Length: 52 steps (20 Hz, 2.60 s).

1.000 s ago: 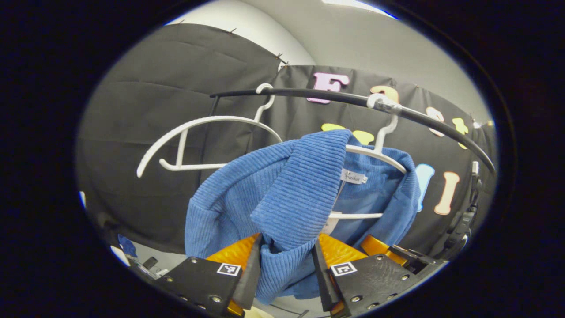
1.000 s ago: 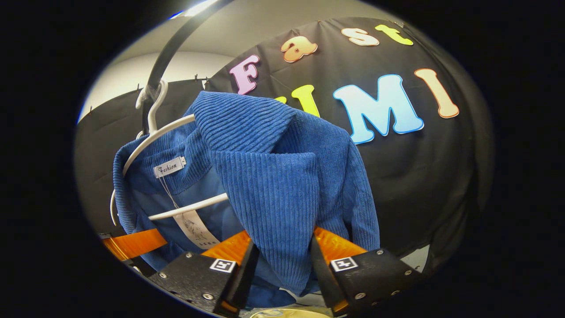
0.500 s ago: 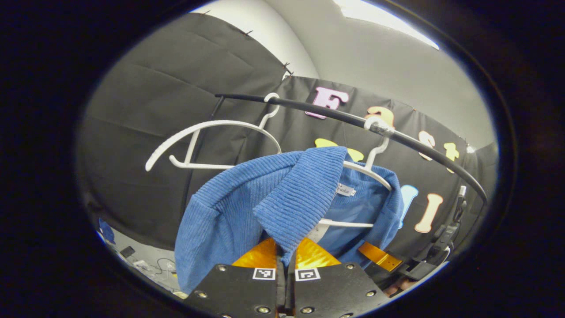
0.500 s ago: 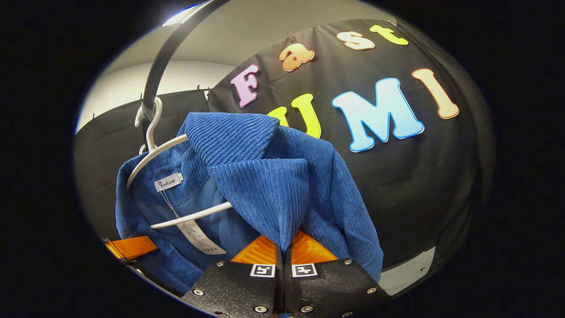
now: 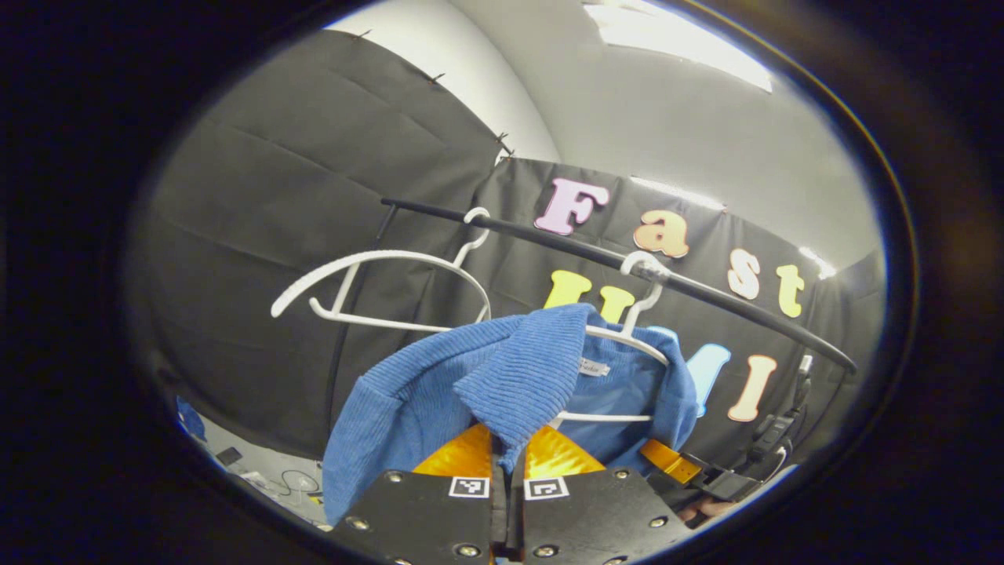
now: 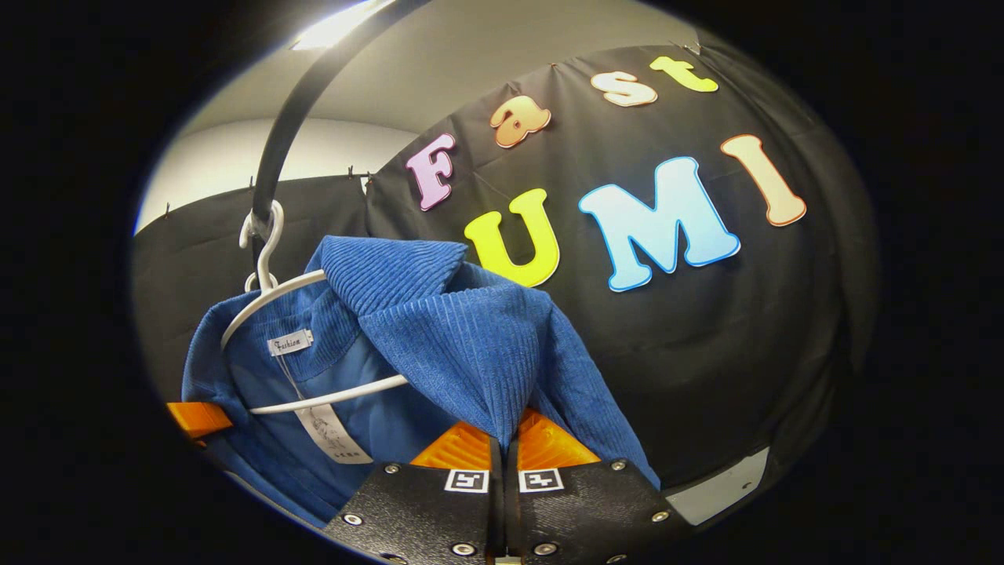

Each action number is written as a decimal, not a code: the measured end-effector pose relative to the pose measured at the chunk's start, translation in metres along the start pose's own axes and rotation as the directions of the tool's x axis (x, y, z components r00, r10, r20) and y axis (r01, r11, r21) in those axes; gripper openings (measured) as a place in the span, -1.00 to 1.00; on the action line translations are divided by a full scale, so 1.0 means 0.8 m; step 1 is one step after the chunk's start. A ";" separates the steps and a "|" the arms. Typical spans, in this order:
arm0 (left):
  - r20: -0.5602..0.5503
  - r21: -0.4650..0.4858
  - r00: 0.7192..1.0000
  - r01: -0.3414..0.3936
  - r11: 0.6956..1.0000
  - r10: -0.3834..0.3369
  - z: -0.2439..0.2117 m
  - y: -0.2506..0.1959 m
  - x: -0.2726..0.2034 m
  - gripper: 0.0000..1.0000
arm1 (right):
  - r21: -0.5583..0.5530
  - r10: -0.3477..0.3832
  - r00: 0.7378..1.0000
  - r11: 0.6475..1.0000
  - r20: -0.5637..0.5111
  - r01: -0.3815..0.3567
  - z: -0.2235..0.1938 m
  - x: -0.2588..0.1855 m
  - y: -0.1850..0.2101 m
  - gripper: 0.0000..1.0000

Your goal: Grasp the clothes on the hanger with both hands and then place them into the laundry hamper below.

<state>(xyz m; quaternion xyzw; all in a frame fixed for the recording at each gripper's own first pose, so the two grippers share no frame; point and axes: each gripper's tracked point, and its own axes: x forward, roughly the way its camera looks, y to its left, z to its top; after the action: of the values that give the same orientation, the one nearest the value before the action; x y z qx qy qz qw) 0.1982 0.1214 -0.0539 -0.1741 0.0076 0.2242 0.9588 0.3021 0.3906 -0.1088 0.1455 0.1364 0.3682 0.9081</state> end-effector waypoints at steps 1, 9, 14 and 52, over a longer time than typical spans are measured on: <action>0.006 0.006 1.000 -0.004 1.000 0.004 0.006 0.003 -0.004 -0.98 | 0.003 -0.007 1.000 1.000 0.011 0.007 0.004 0.001 -0.004 -1.00; 0.080 0.033 0.995 -0.070 0.997 0.067 0.060 0.040 -0.023 -0.89 | 0.044 -0.054 0.993 0.998 0.109 0.049 0.038 0.000 -0.030 -1.00; 0.141 0.026 0.984 -0.118 0.993 0.113 0.102 0.079 -0.023 -1.00 | 0.095 -0.085 0.983 0.993 0.164 0.070 0.054 0.003 -0.036 -1.00; -0.069 0.264 0.997 -0.011 0.965 0.030 0.031 0.189 0.084 -0.98 | -0.048 -0.061 0.970 0.996 0.234 0.075 0.063 0.010 -0.015 -0.99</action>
<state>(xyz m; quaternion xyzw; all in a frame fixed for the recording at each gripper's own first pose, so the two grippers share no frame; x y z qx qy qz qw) 0.1914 0.2852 -0.0866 -0.0532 0.0739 0.2247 0.9702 0.3329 0.3795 -0.0683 0.1569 0.0238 0.3211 0.9337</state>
